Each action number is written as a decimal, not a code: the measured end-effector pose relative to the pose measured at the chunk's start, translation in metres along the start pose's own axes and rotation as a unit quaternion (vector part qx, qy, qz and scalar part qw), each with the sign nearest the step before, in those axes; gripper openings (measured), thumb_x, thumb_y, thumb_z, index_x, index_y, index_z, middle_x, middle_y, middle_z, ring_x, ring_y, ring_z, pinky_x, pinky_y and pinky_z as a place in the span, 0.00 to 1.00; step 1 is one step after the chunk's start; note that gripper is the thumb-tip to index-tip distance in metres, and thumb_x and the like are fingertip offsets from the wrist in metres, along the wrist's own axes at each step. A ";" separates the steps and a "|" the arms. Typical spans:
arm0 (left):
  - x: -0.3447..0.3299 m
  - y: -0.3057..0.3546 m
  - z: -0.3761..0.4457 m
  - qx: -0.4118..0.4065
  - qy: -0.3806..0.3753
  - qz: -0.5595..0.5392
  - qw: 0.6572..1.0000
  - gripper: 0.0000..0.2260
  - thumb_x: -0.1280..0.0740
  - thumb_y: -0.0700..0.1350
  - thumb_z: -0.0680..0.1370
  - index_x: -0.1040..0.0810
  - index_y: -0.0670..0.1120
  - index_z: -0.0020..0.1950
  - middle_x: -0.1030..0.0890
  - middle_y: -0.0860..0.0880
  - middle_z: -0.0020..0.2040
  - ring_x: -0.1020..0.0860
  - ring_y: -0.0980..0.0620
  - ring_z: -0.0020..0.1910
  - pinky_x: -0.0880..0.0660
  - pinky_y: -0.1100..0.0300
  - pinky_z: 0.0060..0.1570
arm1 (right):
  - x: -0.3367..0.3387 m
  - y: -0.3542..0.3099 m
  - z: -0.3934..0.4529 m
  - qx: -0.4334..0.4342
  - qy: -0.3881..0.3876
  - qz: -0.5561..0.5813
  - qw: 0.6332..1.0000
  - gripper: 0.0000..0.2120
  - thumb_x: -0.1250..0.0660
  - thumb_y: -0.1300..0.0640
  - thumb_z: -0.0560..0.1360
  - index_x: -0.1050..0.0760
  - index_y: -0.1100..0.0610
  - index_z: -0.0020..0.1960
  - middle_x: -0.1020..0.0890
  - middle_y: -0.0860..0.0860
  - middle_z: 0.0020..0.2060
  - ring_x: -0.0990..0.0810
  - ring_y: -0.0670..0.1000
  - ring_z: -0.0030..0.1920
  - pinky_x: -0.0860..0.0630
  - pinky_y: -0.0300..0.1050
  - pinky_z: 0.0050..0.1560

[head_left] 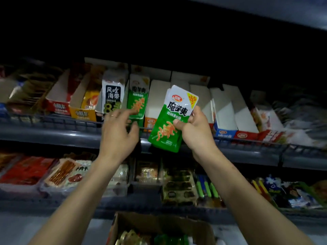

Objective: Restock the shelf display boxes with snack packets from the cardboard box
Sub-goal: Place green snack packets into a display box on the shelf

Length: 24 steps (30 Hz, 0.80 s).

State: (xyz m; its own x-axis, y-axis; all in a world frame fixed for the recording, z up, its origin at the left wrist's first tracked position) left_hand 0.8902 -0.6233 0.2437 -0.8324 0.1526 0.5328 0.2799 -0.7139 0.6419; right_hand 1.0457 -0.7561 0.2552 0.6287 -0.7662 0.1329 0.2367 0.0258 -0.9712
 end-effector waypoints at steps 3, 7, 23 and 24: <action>-0.003 -0.026 0.017 -0.009 -0.005 0.146 0.989 0.23 0.33 0.42 0.73 0.28 0.53 0.68 0.34 0.44 0.72 0.46 0.41 0.75 0.48 0.38 0.72 | -0.019 -0.021 0.030 0.026 0.011 -0.032 0.999 0.16 0.34 0.67 0.75 0.30 0.46 0.51 0.18 0.48 0.51 0.19 0.49 0.52 0.22 0.53 0.55; -0.013 -0.053 0.017 0.028 -0.060 0.208 0.976 0.26 0.33 0.44 0.72 0.30 0.54 0.70 0.38 0.45 0.75 0.54 0.41 0.77 0.58 0.37 0.73 | -0.055 -0.043 0.066 0.058 0.022 -0.072 0.996 0.17 0.36 0.69 0.74 0.30 0.49 0.55 0.19 0.47 0.49 0.20 0.48 0.49 0.23 0.44 0.49; -0.020 -0.058 0.027 0.033 -0.025 0.160 0.986 0.19 0.34 0.43 0.70 0.26 0.47 0.61 0.28 0.44 0.64 0.45 0.39 0.73 0.45 0.38 0.71 | -0.123 -0.038 0.117 0.056 0.005 -0.192 0.980 0.14 0.36 0.65 0.76 0.33 0.62 0.61 0.27 0.55 0.48 0.28 0.52 0.47 0.35 0.42 0.33; -0.019 -0.058 0.027 0.033 -0.026 0.160 0.986 0.19 0.34 0.43 0.70 0.26 0.47 0.62 0.29 0.44 0.64 0.45 0.39 0.73 0.45 0.38 0.71 | -0.120 -0.042 0.120 0.070 0.003 -0.227 0.971 0.15 0.36 0.65 0.76 0.31 0.62 0.62 0.27 0.54 0.49 0.28 0.51 0.48 0.34 0.41 0.36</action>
State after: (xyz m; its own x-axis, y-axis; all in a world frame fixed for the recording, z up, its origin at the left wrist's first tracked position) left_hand 0.9030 -0.5662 0.2109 -0.6710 -0.0381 0.7405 0.5573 -0.6846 0.4698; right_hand 1.0491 -0.5880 0.3038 0.4314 -0.7234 0.5390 0.5868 -0.2288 -0.7767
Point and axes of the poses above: each hand's wrist, its own z-axis towards the middle knuckle, its own x-axis out of the back of the hand, y = z × x, the point moved 8 cm from there along z, towards the middle knuckle
